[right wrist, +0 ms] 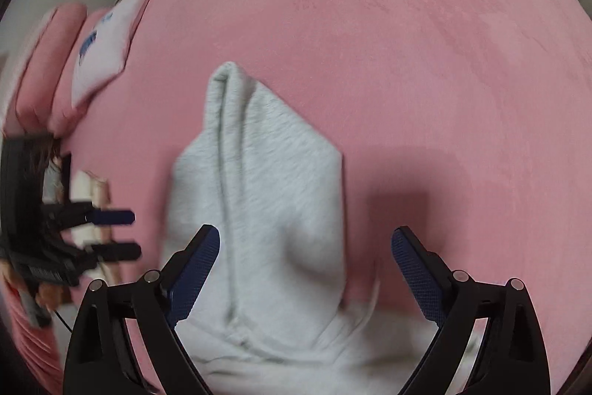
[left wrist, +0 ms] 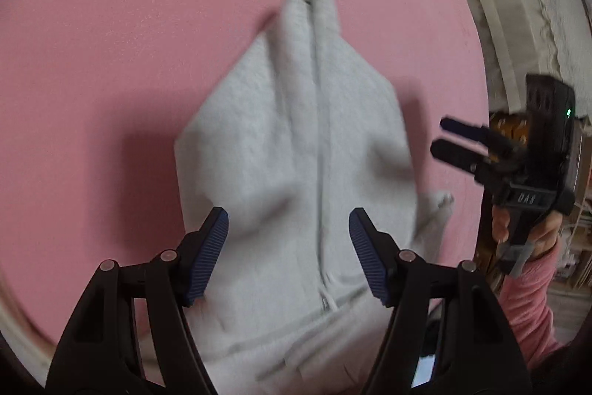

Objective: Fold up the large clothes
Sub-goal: 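Reach both grippers to the hood tip and close on it, then lift the hood with both grippers and fold it onto the body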

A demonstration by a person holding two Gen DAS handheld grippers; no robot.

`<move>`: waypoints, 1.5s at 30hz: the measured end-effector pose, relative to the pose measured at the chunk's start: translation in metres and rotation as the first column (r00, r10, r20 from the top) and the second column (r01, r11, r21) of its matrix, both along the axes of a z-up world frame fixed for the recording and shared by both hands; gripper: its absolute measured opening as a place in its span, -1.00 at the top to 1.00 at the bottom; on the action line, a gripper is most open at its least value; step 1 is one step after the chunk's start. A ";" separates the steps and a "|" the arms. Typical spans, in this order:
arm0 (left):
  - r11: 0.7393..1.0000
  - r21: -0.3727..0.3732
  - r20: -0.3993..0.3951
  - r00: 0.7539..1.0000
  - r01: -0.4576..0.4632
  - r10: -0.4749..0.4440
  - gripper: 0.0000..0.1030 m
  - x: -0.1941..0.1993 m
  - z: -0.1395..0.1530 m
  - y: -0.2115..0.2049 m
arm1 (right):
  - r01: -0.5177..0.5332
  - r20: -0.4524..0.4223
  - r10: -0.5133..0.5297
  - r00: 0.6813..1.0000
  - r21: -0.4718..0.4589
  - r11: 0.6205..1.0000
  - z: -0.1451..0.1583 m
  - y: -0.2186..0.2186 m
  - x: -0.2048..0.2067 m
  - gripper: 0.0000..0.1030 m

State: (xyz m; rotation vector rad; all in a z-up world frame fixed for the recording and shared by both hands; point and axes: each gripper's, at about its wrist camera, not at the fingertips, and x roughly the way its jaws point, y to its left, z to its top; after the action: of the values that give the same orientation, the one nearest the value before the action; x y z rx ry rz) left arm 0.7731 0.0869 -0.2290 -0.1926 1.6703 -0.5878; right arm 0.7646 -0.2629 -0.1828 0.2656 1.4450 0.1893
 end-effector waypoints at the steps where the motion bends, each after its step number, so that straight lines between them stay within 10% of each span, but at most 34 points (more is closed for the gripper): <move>1: 1.000 -0.011 0.031 0.999 -0.015 0.015 -0.26 0.005 -0.012 0.003 | 0.014 -0.006 -0.014 1.000 0.027 1.000 -0.010 -0.006 0.005 -0.84; 7: 0.978 -0.180 0.196 0.970 -0.109 0.144 -0.26 0.019 -0.050 0.032 | 0.087 0.083 -0.104 0.991 0.189 0.978 -0.046 -0.044 0.030 -0.58; 11: 0.921 -0.333 0.156 0.951 -0.202 0.265 -0.22 0.030 -0.067 0.045 | 0.082 0.137 -0.130 0.982 0.308 0.948 -0.049 -0.058 0.046 0.11; 15: 0.911 -0.319 0.112 0.944 -0.263 0.311 0.62 0.032 -0.078 0.046 | 0.076 0.141 -0.138 0.980 0.378 0.923 -0.050 -0.066 0.057 0.71; 22: 0.799 -0.484 0.054 0.899 -0.357 0.435 0.88 0.009 -0.074 0.065 | -0.031 0.308 -0.165 0.937 0.543 0.839 -0.003 -0.087 0.022 0.76; 30: 0.712 -0.664 0.115 0.909 -0.230 0.400 0.88 -0.086 0.017 0.097 | -0.361 0.470 0.067 0.880 0.571 0.737 0.102 -0.094 -0.048 0.76; 39: 0.812 -0.573 0.099 0.974 -0.111 0.203 0.88 -0.232 0.056 0.088 | -0.327 0.362 0.147 0.921 0.507 0.798 0.122 -0.129 -0.146 0.76; 45: 0.880 -0.451 0.195 0.946 -0.147 0.258 0.88 -0.318 0.034 0.062 | -0.203 0.311 0.071 0.948 0.418 0.885 0.074 -0.130 -0.218 0.65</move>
State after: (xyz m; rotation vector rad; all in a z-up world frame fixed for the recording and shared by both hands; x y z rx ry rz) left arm 0.4547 0.1488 -0.1954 -0.5880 1.2372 -0.7826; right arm 0.5469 -0.3933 -0.1085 0.4889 1.1147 0.6577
